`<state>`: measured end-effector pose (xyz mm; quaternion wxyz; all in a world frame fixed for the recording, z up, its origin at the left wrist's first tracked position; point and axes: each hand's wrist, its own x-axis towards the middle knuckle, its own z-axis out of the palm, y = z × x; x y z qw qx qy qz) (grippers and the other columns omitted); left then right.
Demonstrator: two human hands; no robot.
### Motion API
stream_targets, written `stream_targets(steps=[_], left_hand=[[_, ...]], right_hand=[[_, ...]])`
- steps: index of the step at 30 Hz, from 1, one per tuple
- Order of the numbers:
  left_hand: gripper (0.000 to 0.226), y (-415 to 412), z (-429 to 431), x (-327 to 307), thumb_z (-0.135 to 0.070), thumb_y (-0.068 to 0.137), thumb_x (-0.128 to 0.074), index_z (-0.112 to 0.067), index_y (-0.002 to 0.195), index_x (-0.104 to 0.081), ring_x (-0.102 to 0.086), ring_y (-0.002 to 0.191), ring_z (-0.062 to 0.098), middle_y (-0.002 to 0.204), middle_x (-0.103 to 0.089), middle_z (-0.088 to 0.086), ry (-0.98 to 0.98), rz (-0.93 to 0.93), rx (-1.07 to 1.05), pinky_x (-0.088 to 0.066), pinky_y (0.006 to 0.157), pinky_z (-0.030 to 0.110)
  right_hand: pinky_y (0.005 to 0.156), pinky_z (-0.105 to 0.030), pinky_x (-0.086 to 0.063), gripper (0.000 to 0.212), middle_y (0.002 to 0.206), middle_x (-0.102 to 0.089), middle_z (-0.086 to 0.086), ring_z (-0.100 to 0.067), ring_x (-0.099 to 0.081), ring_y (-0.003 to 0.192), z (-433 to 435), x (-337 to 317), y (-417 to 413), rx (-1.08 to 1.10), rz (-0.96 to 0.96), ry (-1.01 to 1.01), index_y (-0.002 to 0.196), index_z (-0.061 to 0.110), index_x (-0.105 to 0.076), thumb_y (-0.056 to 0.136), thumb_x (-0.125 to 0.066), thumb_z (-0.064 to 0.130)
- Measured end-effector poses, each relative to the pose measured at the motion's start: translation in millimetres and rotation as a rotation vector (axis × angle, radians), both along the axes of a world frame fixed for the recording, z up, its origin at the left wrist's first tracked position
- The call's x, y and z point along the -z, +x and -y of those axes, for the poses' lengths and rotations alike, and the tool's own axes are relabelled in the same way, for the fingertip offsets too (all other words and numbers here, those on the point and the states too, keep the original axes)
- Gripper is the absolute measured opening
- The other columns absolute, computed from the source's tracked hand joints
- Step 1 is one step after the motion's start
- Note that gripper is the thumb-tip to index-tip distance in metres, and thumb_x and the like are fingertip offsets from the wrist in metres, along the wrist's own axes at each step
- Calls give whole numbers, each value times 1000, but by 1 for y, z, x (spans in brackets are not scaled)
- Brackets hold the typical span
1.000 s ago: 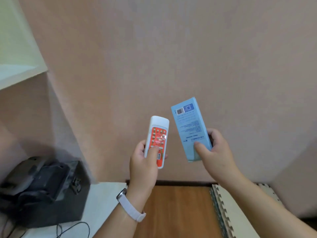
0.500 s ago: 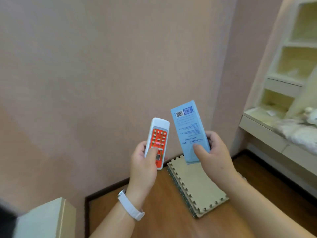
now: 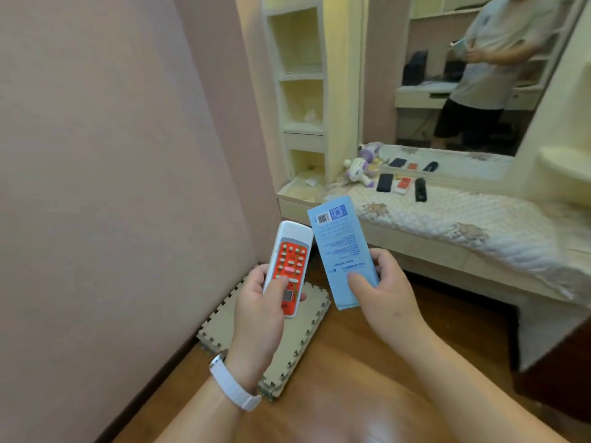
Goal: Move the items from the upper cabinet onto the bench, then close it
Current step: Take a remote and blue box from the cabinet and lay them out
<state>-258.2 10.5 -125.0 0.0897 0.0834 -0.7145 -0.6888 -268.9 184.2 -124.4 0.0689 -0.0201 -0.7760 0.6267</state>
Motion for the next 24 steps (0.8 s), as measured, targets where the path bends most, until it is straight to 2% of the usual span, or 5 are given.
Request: stream_targets(steps=[3, 7, 13, 19, 24], left_hand=[[14, -30, -21, 5, -11, 98, -51, -15, 101, -64, -74, 76, 26, 91, -74, 10, 6, 15, 94, -51, 56, 25], [13, -83, -37, 15, -9, 97, -51, -11, 100, -64, -73, 73, 28, 89, -73, 14, 64, 43, 179, -51, 54, 23], [12, -180, -41, 24, -13, 98, -52, -14, 100, -63, -74, 76, 26, 91, -73, 10, 73, 54, 317, -57, 70, 41], [12, -268, -48, 30, -14, 97, -52, -16, 102, -63, -74, 76, 25, 95, -72, 8, 147, 85, 410, -58, 67, 34], [13, -310, -68, 39, -16, 98, -52, -16, 106, -62, -74, 77, 23, 97, -72, 5, 163, 112, 519, -57, 67, 30]], right_hand=[[71, -39, -58, 19, 96, -68, 12, -7, -67, 84, -20, 8, -17, 96, 23, 16, 95, 31, -54, 87, -61, 15], [64, -27, -55, 21, 96, -68, 12, -2, -66, 81, -36, 15, -51, 203, 43, 54, 98, 31, -53, 88, -61, 14], [65, -25, -53, 22, 96, -67, 14, -3, -65, 84, -40, 10, -118, 366, 83, 136, 97, 33, -53, 87, -60, 14], [65, -23, -51, 24, 98, -65, 14, -4, -64, 87, -38, 3, -180, 493, 88, 174, 98, 35, -53, 88, -61, 15], [59, -12, -47, 22, 98, -65, 14, 0, -63, 85, -52, 10, -206, 578, 103, 177, 103, 29, -54, 88, -60, 13]])
